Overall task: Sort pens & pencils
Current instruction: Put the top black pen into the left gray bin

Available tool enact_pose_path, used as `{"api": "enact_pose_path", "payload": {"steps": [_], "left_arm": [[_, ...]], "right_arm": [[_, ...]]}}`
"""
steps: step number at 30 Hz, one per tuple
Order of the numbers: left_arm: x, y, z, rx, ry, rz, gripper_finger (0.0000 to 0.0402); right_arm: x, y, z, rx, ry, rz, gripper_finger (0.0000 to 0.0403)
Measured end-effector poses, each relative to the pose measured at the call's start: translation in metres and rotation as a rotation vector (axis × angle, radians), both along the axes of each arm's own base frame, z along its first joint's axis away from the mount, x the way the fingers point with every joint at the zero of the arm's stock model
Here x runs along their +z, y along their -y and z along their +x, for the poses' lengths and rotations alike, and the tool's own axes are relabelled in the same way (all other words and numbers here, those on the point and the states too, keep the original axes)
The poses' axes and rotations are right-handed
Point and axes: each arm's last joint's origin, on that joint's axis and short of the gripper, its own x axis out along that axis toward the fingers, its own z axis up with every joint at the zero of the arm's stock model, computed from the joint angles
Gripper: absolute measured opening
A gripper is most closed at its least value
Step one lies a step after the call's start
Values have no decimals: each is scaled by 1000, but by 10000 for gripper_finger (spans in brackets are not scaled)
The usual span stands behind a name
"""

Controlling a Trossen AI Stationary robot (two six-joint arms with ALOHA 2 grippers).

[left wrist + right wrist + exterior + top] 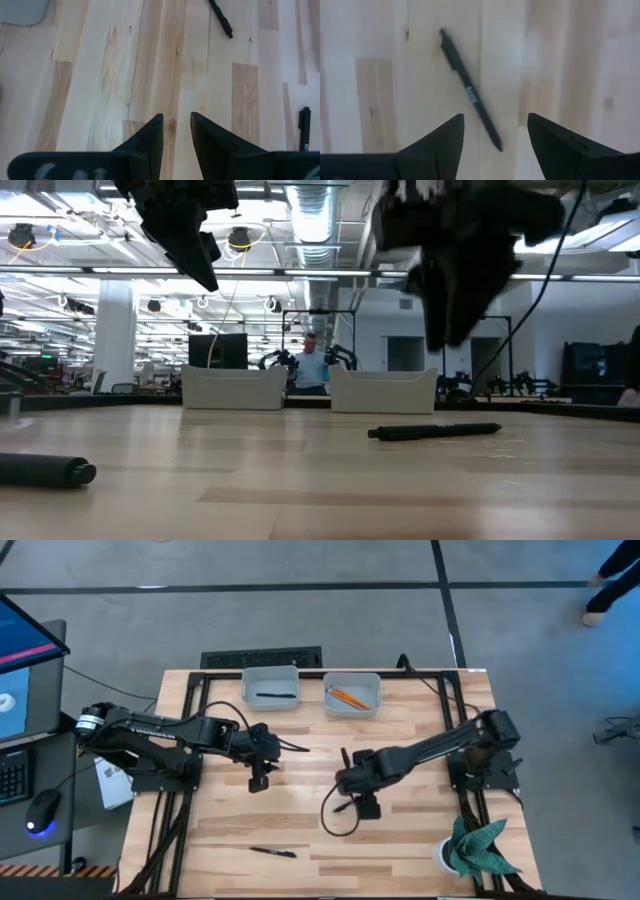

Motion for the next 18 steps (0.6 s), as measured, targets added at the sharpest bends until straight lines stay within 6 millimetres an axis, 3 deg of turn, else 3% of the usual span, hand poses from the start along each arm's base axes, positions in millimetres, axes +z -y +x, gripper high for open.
{"api": "enact_pose_path", "payload": {"steps": [8,18], "left_arm": [[0,0,0,0,-1,0,89],[0,0,0,0,-1,0,89]], "right_arm": [[-39,-5,11,81,-107,23,240],[-56,-5,12,71,-156,11,240]]}}
